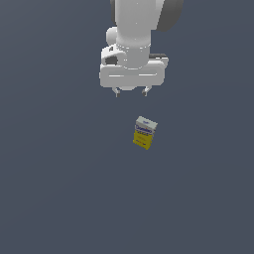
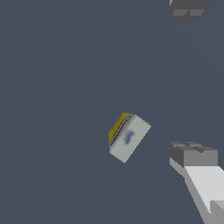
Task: Pick up the object and move it to a goal position.
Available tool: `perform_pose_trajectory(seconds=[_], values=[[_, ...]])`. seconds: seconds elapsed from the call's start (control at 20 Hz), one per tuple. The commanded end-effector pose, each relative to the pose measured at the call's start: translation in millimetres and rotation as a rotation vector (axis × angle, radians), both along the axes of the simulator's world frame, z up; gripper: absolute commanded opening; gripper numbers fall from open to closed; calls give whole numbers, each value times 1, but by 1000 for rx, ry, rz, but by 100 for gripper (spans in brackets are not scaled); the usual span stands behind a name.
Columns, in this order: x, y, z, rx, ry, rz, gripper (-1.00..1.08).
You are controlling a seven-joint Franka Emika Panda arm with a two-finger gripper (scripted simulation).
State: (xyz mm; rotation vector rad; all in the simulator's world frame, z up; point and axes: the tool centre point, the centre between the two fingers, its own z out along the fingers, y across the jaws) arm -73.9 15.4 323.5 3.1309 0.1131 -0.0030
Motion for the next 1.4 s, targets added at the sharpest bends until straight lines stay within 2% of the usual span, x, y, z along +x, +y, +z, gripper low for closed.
perform_pose_trajectory(seconds=[0.0,0.45,0.75,1.05,1.35], values=[[0,0,0,0,0,0,100],[-3,6,-12,16,26,-22,100],[-3,6,-12,16,26,-15,100],[-1,10,-19,15,24,45,100],[2,17,-32,14,22,159,100]])
